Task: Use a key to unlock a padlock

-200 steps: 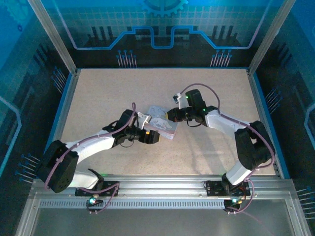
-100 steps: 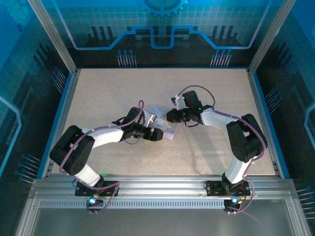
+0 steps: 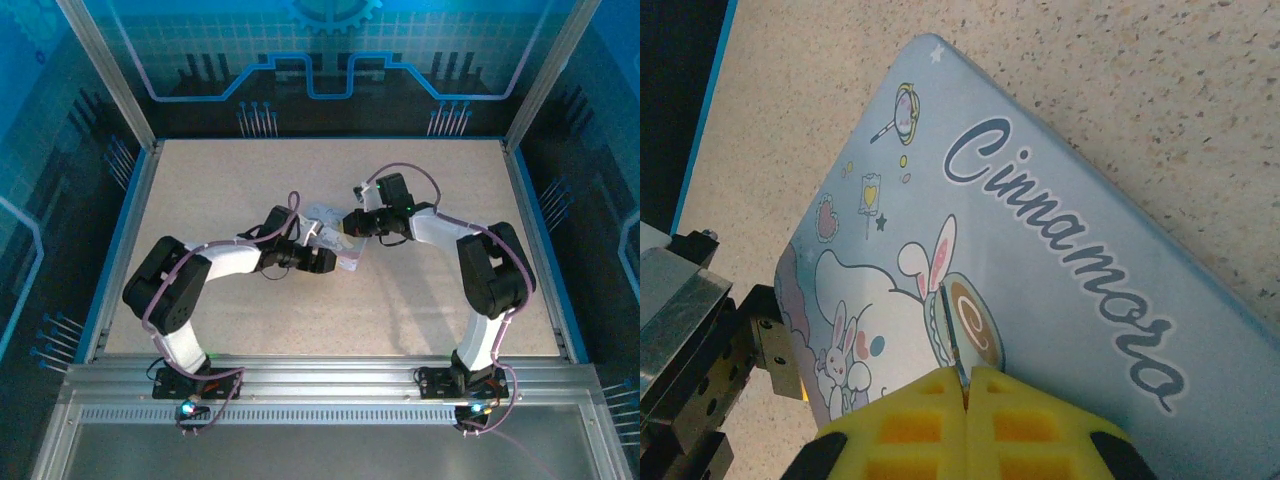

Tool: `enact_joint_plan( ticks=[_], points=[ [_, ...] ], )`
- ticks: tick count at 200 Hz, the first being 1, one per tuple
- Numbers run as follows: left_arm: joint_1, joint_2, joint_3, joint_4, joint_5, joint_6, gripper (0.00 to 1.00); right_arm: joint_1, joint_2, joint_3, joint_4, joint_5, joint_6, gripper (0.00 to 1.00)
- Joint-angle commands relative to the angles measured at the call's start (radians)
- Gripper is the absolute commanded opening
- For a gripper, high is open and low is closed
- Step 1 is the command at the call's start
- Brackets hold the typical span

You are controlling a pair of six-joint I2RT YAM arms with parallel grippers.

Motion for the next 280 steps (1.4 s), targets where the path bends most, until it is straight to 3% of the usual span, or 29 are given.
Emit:
enact_joint_plan(
  ticks=[1,86,135,173,280],
  points=[
    [0.010,0.004,-0.011,0.058,0.000,0.055,0.83,-0.011,0.033,0.001,-0.072,0.029,-0.035,0.00],
    [-0.002,-0.032,-0.209,0.346,-0.168,0.097,0.78,0.001,0.017,-0.015,-0.073,0.052,-0.038,0.00],
    [-0.046,-0.002,-0.194,0.361,-0.190,0.100,0.76,0.009,0.025,-0.006,-0.085,0.072,-0.036,0.00],
    [-0.076,0.025,-0.168,0.356,-0.226,0.091,0.65,0.012,0.019,-0.005,-0.094,0.079,-0.043,0.00],
    [-0.126,0.050,-0.126,0.338,-0.353,0.060,0.50,0.029,0.021,0.001,-0.108,0.084,-0.054,0.00]
  ],
)
